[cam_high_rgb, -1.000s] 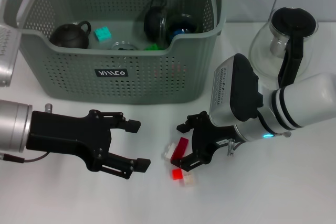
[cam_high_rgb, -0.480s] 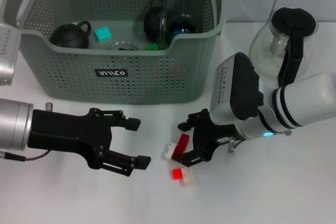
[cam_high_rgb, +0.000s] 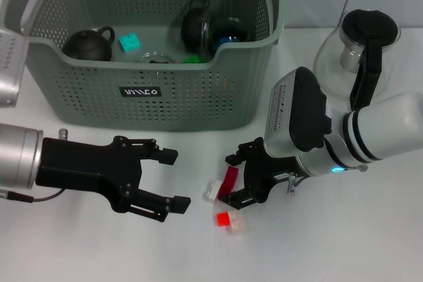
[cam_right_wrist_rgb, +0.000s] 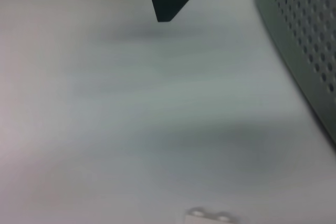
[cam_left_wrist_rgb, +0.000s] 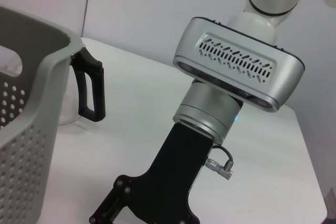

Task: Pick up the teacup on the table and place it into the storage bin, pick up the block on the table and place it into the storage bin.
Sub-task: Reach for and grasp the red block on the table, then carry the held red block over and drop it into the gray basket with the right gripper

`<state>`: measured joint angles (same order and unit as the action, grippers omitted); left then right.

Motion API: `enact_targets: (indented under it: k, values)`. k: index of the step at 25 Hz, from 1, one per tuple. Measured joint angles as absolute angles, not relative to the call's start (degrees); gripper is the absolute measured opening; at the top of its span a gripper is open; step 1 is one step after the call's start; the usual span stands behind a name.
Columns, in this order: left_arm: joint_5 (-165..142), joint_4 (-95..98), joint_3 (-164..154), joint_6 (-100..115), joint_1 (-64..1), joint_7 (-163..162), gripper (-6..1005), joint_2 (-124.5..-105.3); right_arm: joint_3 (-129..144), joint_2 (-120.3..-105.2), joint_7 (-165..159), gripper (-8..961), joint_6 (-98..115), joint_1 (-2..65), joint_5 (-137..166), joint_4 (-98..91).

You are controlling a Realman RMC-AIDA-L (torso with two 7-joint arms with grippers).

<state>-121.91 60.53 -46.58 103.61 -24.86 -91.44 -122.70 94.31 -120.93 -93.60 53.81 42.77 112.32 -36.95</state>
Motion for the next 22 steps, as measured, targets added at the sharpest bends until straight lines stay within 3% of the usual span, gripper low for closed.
enact_targets:
  k: [16, 19, 22]
  values:
    - [-121.9, 60.6, -46.6, 103.6, -24.9, -91.4, 946, -122.69, 94.3, -120.89, -94.9, 760, 53.4, 43.0, 112.4, -36.4]
    - [-121.8, 60.6, -46.6, 103.8, -24.9, -91.4, 947, -122.69, 94.3, -120.65, -95.1, 688, 53.6, 42.6, 112.4, -37.0]
    - [-121.8, 60.6, -46.6, 104.0, -24.9, -91.4, 947, -122.69, 93.7, -120.33, -95.4, 687, 55.0, 41.2, 112.6, -39.2]
